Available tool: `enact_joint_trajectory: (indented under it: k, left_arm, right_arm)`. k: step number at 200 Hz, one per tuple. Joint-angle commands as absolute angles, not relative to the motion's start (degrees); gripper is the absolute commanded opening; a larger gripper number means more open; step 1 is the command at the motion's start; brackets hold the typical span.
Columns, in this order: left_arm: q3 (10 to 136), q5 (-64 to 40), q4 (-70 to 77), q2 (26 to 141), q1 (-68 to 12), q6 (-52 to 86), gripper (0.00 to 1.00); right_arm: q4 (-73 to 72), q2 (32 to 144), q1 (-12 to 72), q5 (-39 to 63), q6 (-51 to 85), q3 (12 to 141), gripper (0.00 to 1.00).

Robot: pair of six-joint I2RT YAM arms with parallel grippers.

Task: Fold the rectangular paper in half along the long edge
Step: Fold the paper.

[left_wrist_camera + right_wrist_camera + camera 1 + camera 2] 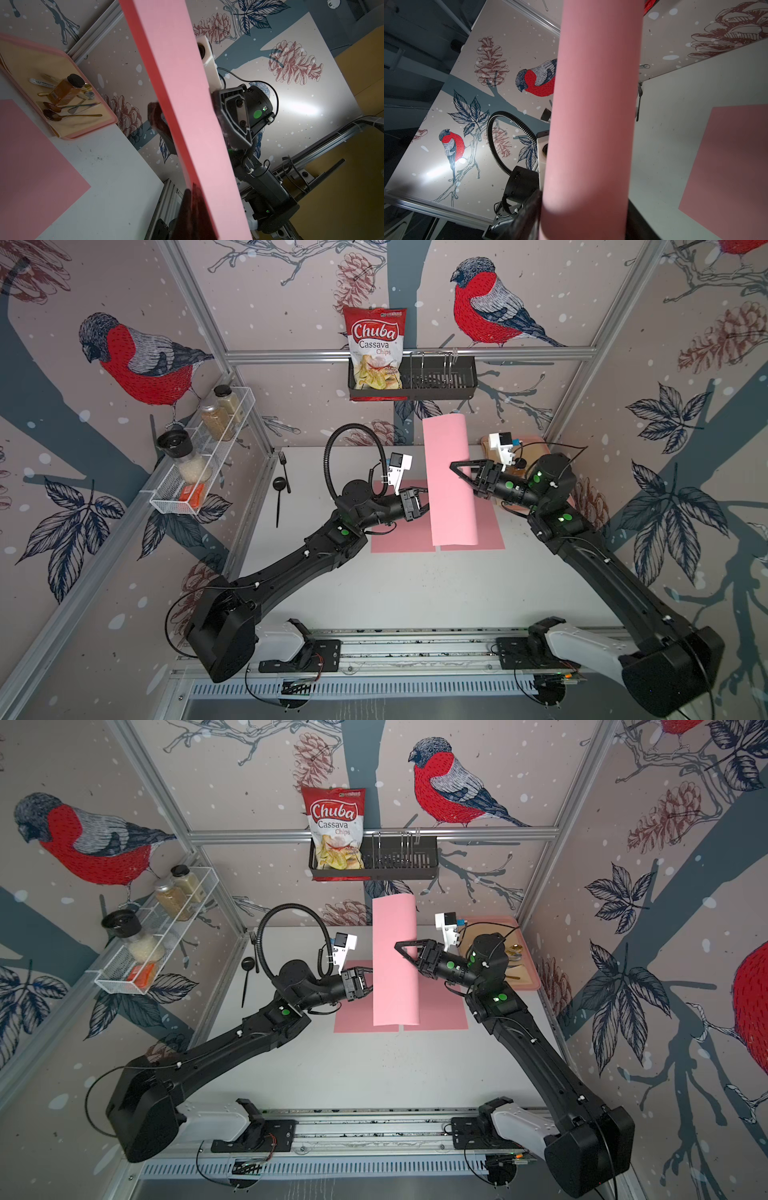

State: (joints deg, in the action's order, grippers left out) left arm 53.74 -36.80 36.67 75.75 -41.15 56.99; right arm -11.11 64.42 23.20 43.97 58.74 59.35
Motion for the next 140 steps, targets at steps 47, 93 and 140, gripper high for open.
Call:
enact_joint_trajectory:
  k: [47, 93, 140]
  left_arm:
    - [53.6, -36.5, 38.1, 75.4, -41.7, 56.4, 0.0]
    - [53.6, -36.4, 37.7, 75.4, -41.8, 56.1, 0.0]
    - [53.5, -36.4, 38.0, 75.4, -41.8, 56.2, 0.0]
  right_arm:
    - [-17.9, 62.8, 22.9, 42.1, 61.2, 56.9, 0.5]
    - [-18.3, 62.4, 22.3, 42.3, 61.4, 56.4, 0.47]
    - [-19.3, 61.9, 21.5, 42.5, 62.4, 56.0, 0.46]
